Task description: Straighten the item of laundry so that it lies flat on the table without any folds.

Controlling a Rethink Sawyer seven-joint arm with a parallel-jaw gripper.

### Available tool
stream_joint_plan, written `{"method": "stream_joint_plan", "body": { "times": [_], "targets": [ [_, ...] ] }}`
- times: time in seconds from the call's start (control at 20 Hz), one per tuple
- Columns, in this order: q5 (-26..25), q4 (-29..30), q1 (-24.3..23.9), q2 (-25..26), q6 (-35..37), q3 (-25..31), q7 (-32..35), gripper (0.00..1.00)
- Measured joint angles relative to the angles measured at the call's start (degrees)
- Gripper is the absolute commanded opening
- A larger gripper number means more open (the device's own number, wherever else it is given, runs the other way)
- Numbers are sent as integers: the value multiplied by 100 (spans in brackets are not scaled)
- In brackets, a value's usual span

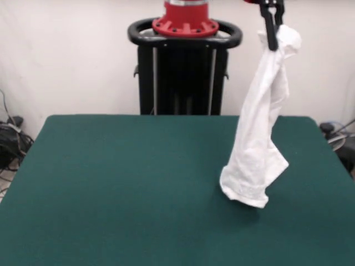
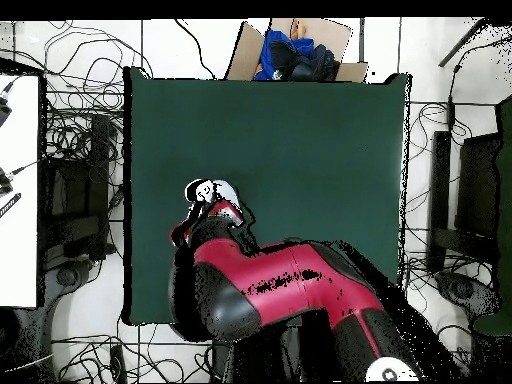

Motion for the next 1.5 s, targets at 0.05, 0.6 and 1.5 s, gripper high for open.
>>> {"method": "stream_joint_plan", "body": {
  "times": [0.05, 0.6, 1.5],
  "targets": [
    [19, 5, -88, -33, 94, 26, 0, 0],
    [290, 15, -1052, -165, 155, 317, 0, 0],
    [-219, -91, -776, 223, 154, 287, 0, 0]
  ]
}}
